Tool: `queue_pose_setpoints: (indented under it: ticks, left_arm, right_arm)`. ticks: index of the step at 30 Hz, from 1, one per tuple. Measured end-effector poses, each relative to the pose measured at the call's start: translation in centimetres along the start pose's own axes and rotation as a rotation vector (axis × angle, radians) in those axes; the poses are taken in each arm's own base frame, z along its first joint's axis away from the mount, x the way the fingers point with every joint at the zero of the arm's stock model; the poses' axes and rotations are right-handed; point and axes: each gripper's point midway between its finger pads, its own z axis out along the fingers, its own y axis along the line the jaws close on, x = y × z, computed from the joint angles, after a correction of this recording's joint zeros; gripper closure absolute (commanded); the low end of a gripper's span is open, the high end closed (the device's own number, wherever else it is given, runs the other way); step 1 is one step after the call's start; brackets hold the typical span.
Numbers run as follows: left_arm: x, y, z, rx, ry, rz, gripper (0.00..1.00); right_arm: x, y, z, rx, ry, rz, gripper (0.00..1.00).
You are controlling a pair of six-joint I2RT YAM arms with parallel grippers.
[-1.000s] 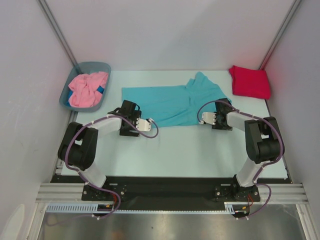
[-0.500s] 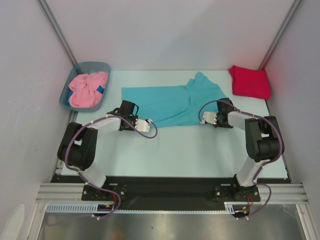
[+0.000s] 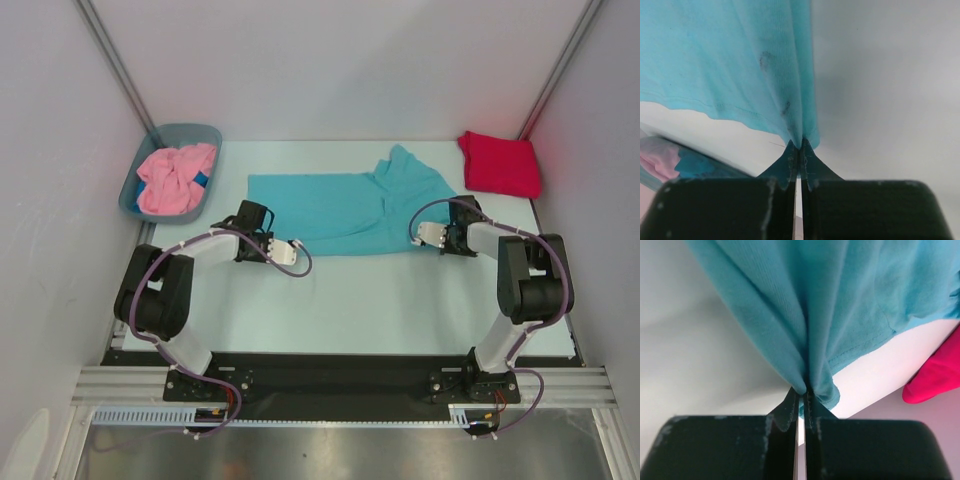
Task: Fold and stack the t-shirts
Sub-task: Fold the tshirt
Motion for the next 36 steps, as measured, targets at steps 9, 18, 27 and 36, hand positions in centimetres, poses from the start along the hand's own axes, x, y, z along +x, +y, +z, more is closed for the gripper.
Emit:
queue_pose_setpoints:
  ticks: [9,18,27,36]
  left_arm:
    - [0.2,0.0,-0.1,0.022,-0.008,0.024,0.43]
    - [1.7,0.9,-0.9,0.032,0.036,0.030,0.00]
    - [2.8,9.4,-3.3,-0.152,0.054,-0.053,0.00]
    - [0.1,9.6,-0.6,-0.149,0.008,-0.122,0.00]
  right_arm:
    - [0.8,0.3,-0.2,-0.009,-0.001,-0.014,0.82]
    - [1.8,0.3,-2.1,-0.031,0.009,-0.012,0.00]
    - [-2.2,-8.2,-8.1,0.008,-0.213,0.318,0.00]
    - [-7.4,-12.7,-4.9,-0.125,-0.341,0.660,1.00]
